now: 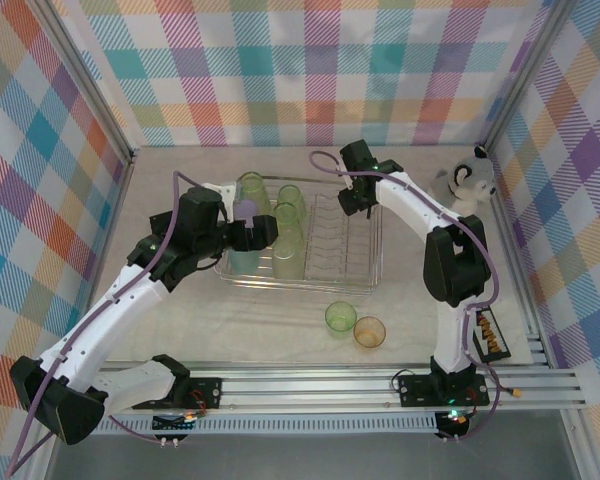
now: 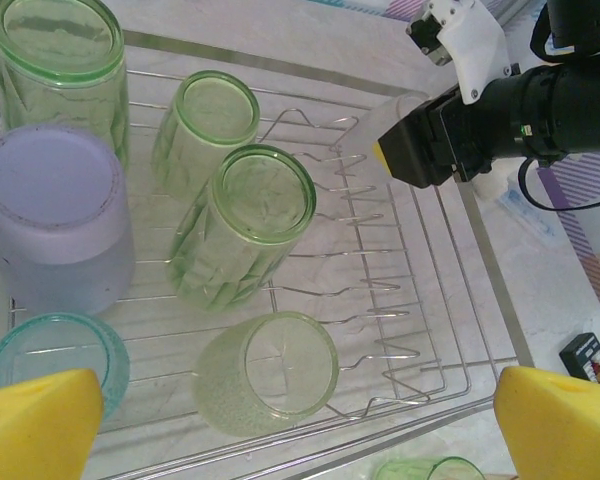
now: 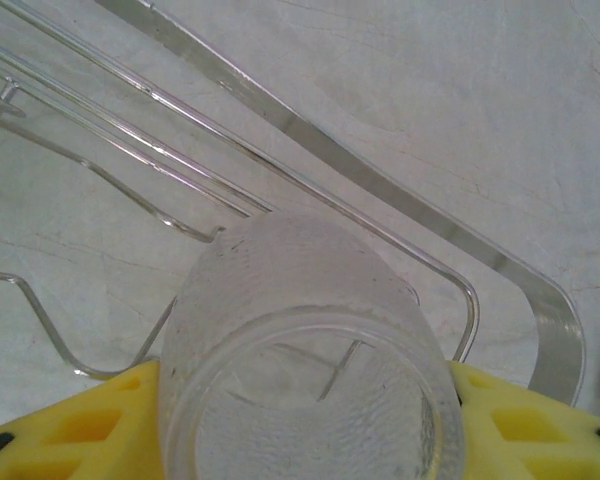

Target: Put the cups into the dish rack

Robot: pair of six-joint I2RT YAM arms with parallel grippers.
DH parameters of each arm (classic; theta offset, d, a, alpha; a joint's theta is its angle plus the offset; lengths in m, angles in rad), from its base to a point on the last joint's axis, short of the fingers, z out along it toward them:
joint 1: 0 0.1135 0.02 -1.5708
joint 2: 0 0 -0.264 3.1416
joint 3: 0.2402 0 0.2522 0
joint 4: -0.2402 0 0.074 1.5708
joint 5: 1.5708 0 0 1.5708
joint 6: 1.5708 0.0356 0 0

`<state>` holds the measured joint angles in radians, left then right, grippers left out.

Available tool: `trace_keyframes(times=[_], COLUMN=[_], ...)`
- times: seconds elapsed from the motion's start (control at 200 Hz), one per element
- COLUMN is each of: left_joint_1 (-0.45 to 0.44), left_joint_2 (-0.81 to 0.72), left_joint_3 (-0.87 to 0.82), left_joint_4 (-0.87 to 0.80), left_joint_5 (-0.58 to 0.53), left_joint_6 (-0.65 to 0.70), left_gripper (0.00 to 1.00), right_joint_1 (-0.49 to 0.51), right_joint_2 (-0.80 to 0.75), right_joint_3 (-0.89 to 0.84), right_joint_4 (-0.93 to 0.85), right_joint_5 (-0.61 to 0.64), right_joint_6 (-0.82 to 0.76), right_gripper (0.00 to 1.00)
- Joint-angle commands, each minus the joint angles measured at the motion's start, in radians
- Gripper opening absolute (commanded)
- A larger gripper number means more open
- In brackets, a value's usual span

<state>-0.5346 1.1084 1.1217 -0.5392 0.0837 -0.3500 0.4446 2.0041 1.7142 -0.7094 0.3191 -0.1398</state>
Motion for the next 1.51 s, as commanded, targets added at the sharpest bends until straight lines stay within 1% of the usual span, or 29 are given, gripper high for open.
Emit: trace_keyframes(times=[0.0,0.165,0.38,0.73,0.915,1.07,1.23,1.365,1.5], left_joint_1=[-0.005,-0.005,-0.005,-0.005,-0.005,-0.005,-0.005,-0.005,-0.005], left_joint_2=[0.011,0.005,-0.002,0.004,0.008,0.008,0.019,0.009,0.003], left_joint_3=[0.001,-0.001,-0.006,-0.012,-0.014,-0.021,-0.021,-0.020,-0.015], left_joint_4=[-0.014,-0.023,-0.029,-0.021,-0.017,-0.009,-0.002,-0.002,-0.021], left_joint_5=[-0.010,-0.017,-0.022,-0.013,-0.007,-0.006,0.007,0.000,-0.015], left_joint_6=[0.014,0.014,0.014,0.009,0.003,0.003,-0.003,-0.002,0.001], left_gripper=[1.00,1.00,1.00,1.00,1.00,1.00,1.00,1.00,1.00], right_joint_1=[0.004,-0.001,-0.024,-0.024,-0.024,-0.024,-0.026,-0.026,-0.026], right_joint_2=[0.019,0.020,-0.004,-0.049,-0.059,-0.053,-0.039,-0.022,-0.010], right_joint_3=[-0.013,-0.025,-0.073,-0.143,-0.159,-0.165,-0.153,-0.117,-0.090], right_joint_4=[0.042,0.051,0.062,0.078,0.056,0.027,0.005,-0.026,-0.051], right_joint_5=[0.015,0.029,0.008,-0.027,-0.013,0.001,-0.029,-0.029,-0.041], right_joint_6=[-0.019,-0.033,-0.021,-0.023,-0.046,-0.061,-0.055,-0.046,-0.043], right_gripper=[0.33,0.45,0.49,0.53,0.57,0.64,0.71,0.80,0.83])
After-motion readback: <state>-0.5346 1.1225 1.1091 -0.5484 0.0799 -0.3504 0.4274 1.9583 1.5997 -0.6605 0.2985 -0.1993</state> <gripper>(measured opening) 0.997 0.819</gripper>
